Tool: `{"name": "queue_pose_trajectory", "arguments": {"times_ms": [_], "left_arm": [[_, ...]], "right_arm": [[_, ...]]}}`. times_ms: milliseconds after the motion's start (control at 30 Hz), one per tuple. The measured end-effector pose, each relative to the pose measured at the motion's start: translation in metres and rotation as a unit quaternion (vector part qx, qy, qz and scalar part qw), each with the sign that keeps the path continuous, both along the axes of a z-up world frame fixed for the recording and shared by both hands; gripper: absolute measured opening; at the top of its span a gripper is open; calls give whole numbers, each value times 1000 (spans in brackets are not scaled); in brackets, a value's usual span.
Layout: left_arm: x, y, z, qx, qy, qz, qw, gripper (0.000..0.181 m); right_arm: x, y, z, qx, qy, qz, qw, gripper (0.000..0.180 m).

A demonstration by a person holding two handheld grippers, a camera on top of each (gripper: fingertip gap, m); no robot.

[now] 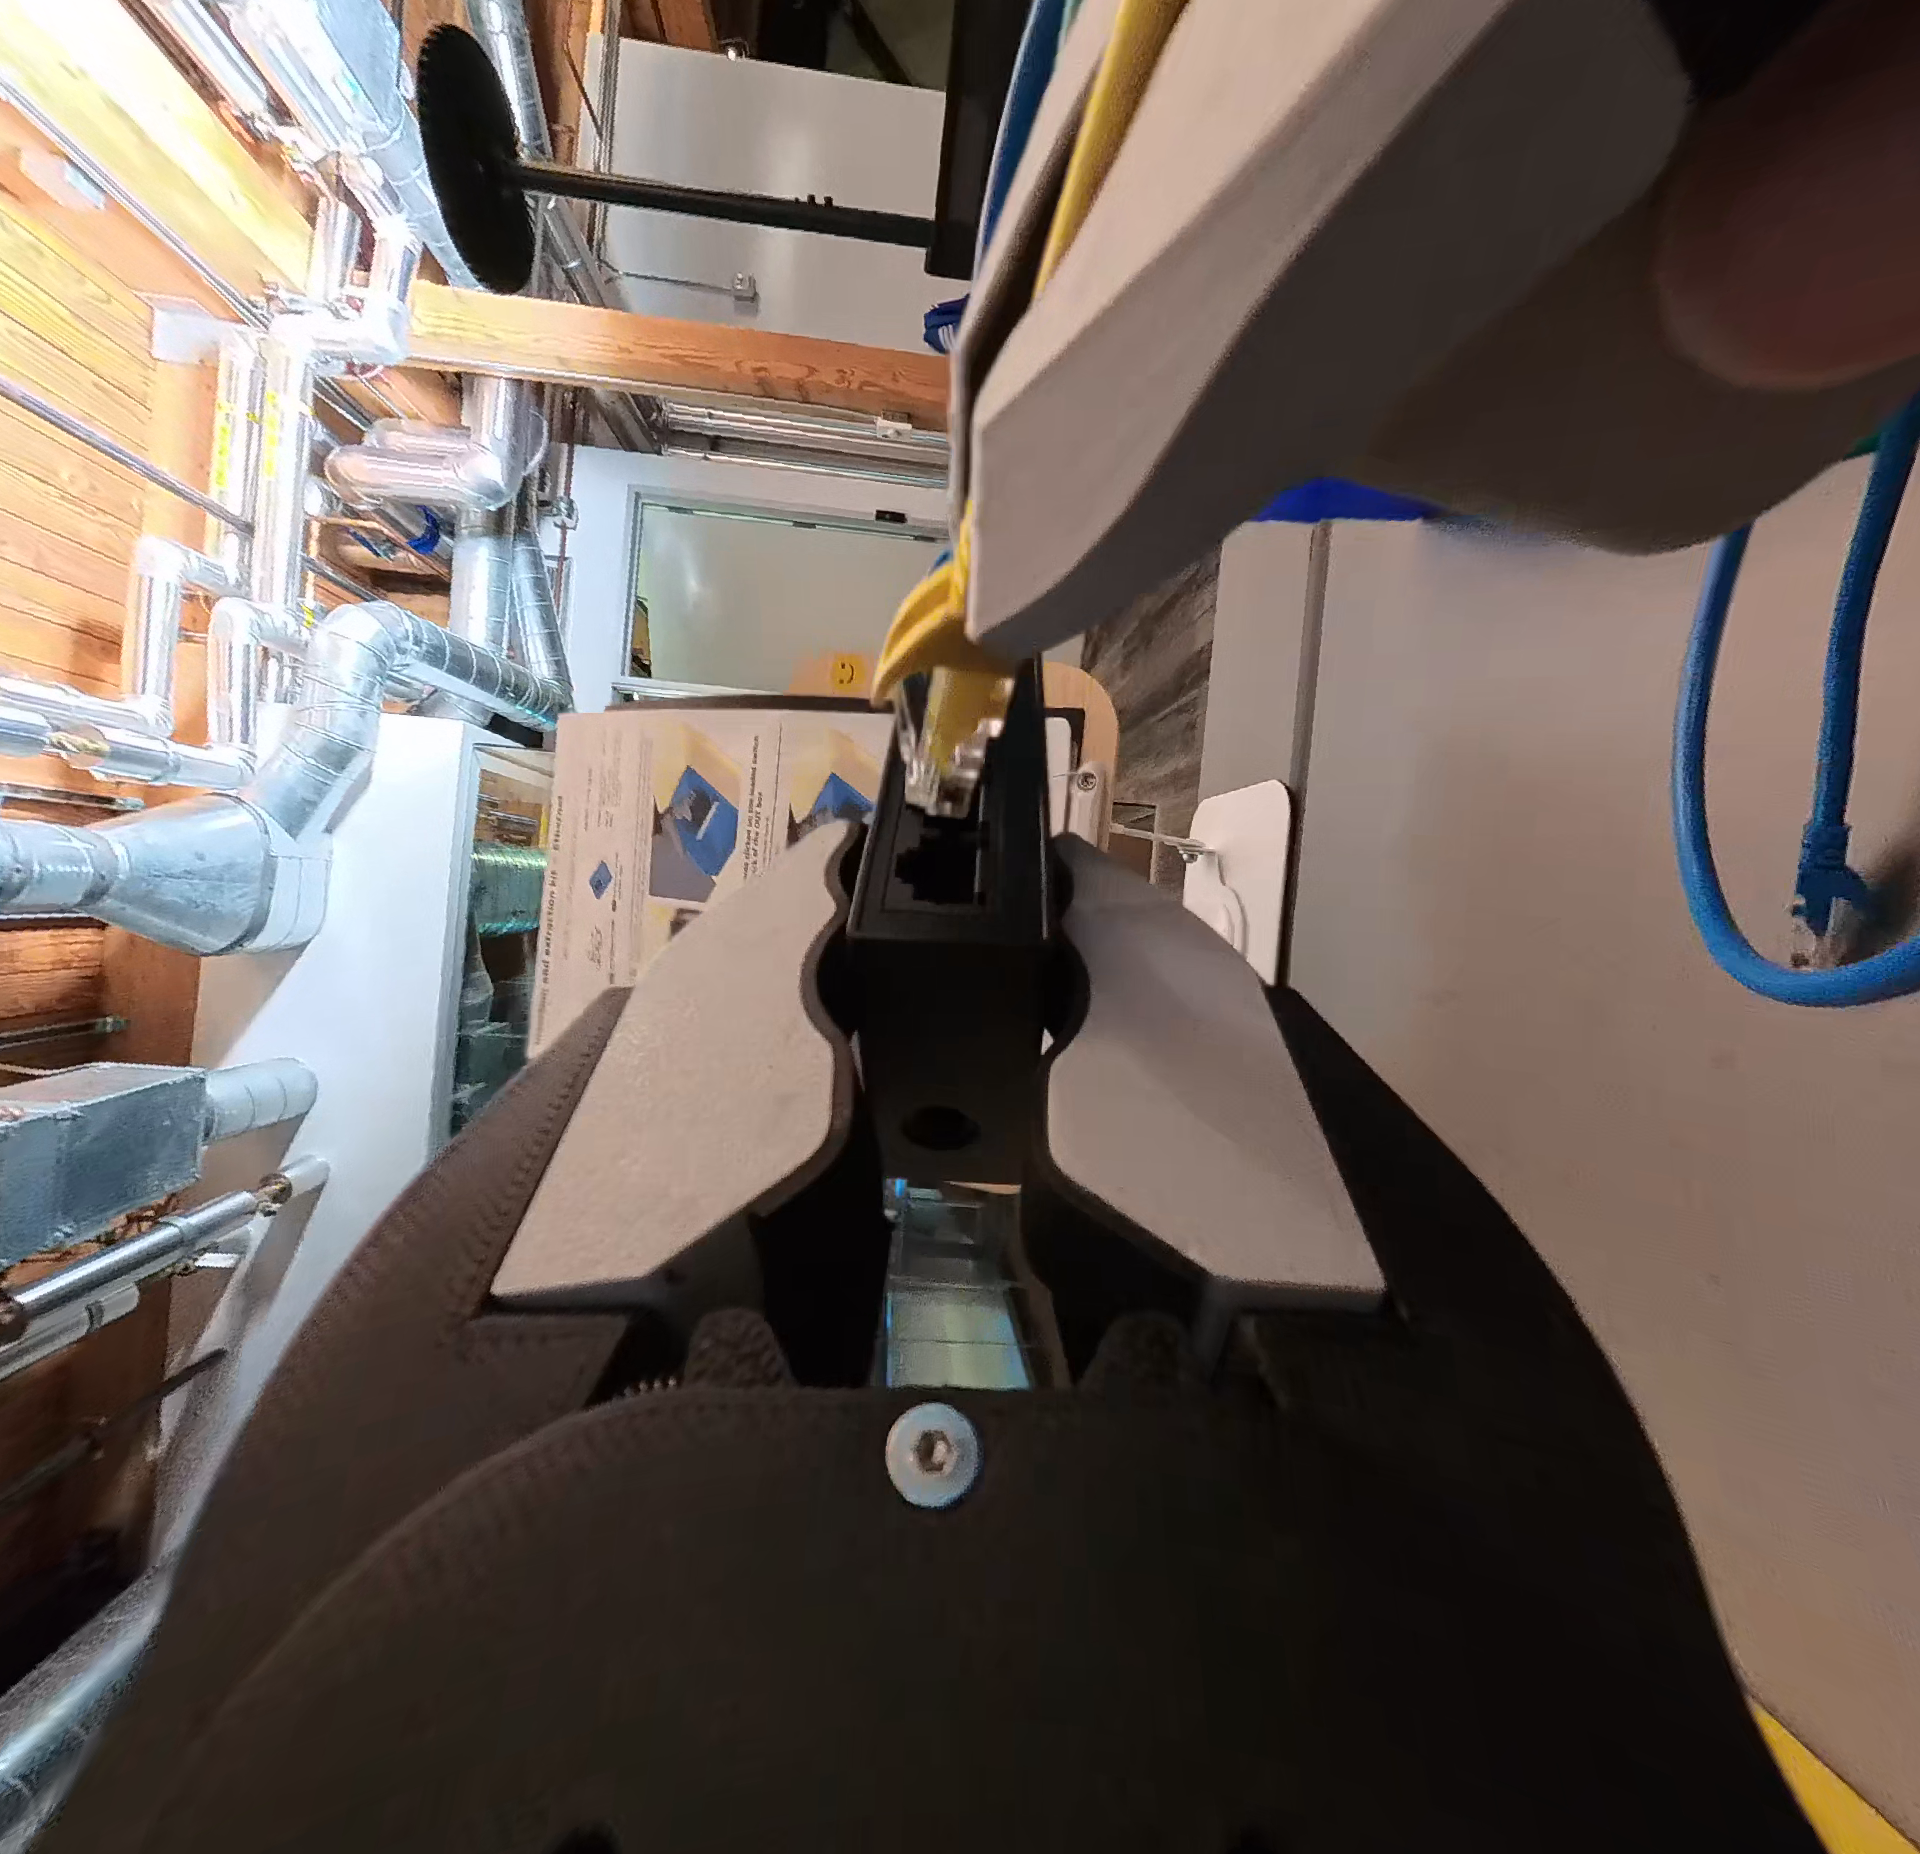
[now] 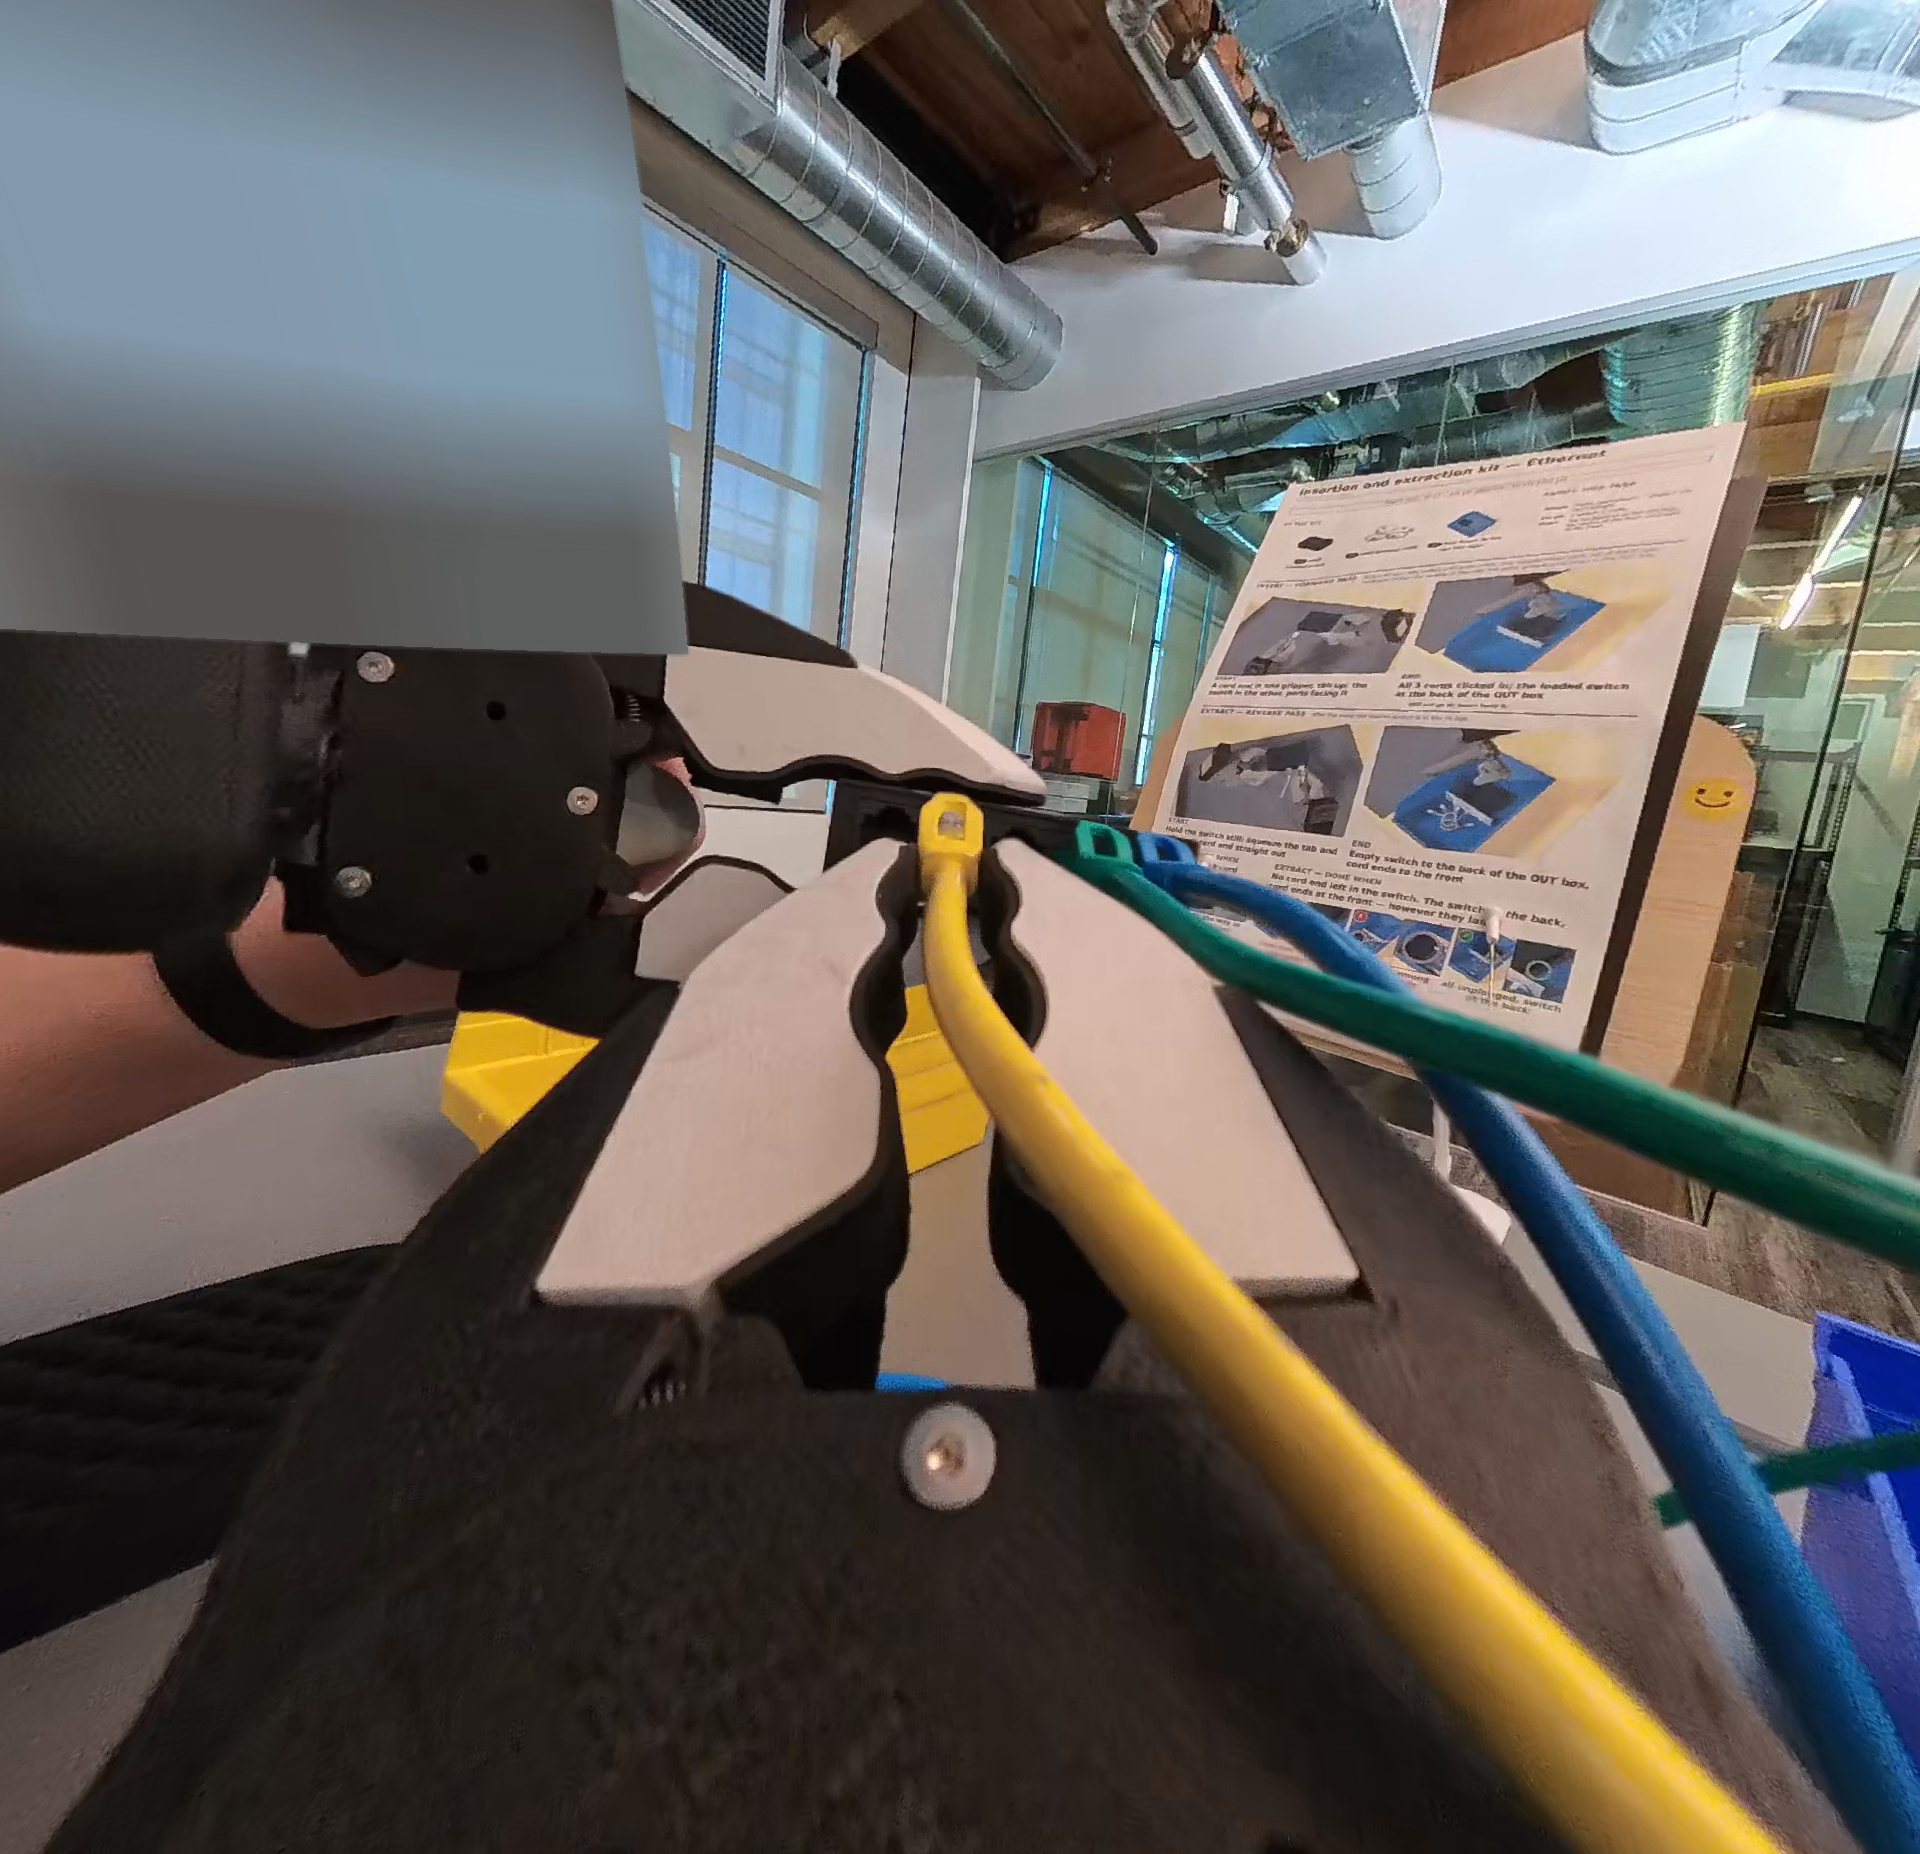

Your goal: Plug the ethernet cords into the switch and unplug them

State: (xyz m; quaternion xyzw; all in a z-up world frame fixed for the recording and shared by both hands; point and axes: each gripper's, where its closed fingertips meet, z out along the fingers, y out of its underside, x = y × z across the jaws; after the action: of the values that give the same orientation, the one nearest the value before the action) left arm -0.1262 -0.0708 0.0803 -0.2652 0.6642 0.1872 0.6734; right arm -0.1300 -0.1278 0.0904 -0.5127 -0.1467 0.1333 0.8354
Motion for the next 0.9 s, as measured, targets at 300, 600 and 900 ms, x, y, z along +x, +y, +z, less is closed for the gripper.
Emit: {"name": "queue_pose_trajectory", "arguments": {"times_ms": [300,600,900], "left_arm": [[5,-16,19,67,22,-13,997,28],[11,-35,37,117,48,-29,991,29],[19,-57,58,174,67,-58,981,28]], "right_arm": [[4,-12,9,-2,65,47,997,12],[7,-24,26,36,61,18,997,12],[12,-40,44,60,80,46,994,12]]}}
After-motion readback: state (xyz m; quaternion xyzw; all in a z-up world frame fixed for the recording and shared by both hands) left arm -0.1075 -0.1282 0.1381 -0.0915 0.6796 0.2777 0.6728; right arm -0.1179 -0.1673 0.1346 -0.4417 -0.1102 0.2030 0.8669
